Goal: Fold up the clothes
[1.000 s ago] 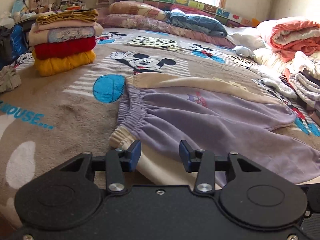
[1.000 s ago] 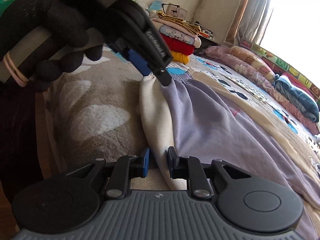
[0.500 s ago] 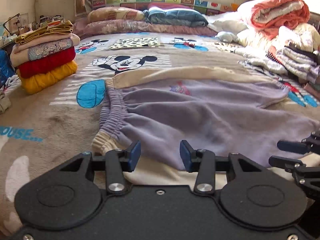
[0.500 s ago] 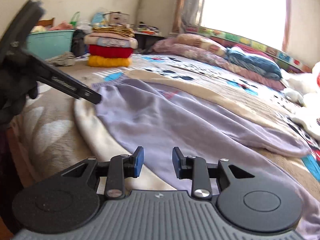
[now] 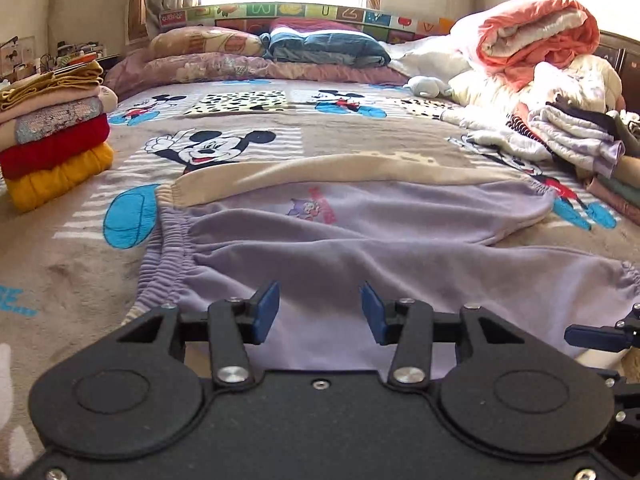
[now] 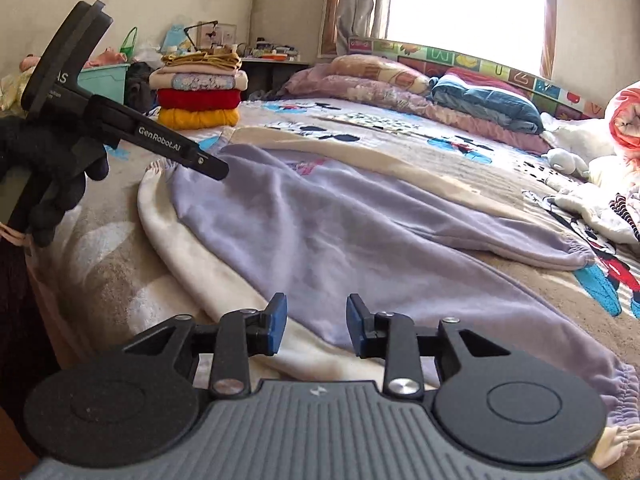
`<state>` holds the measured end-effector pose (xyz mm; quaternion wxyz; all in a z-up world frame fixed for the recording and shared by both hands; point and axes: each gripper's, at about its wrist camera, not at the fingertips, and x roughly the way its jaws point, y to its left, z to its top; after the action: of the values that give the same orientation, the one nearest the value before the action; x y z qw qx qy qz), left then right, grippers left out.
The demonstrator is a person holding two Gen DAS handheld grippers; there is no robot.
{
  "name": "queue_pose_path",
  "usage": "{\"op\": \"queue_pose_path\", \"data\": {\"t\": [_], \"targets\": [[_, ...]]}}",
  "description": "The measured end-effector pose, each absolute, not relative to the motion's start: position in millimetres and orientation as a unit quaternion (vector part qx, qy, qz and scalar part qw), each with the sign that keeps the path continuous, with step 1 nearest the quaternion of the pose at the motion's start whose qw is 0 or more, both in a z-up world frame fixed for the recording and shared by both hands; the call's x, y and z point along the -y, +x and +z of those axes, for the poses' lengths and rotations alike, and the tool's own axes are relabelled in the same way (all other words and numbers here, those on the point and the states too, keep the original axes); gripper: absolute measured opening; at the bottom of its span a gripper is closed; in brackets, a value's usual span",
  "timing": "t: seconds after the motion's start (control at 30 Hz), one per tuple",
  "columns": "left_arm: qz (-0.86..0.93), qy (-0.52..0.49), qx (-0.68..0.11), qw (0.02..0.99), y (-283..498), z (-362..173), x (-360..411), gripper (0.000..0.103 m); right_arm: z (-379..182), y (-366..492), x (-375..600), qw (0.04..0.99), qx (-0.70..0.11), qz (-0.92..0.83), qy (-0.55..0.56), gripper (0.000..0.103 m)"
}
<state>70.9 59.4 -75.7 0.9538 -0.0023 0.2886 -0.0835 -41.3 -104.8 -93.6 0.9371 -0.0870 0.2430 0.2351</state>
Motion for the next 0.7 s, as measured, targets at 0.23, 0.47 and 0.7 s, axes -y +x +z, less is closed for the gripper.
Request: {"op": "queue_pose_path", "data": {"t": [0.23,0.47,0.7], "targets": [[-0.116,0.13,-0.364,0.915,70.9,-97.2,-23.0,0.049,-106.6,-22.3,107.0,0.94,-0.257,0.206,-0.092,0.051],[-0.057,0.096,-0.302,0.947,59.2,-90.4,-58.1,0.05,-99.8,4.3,155.1,0.954,-0.259,0.153,-0.013,0.053],[0.021,-0.058,-0.314,0.947,72.4,-86.5,-117.0,0.051,-110.2,27.8,211.4,0.949,-0.307,0.034,0.059,0.053]]}}
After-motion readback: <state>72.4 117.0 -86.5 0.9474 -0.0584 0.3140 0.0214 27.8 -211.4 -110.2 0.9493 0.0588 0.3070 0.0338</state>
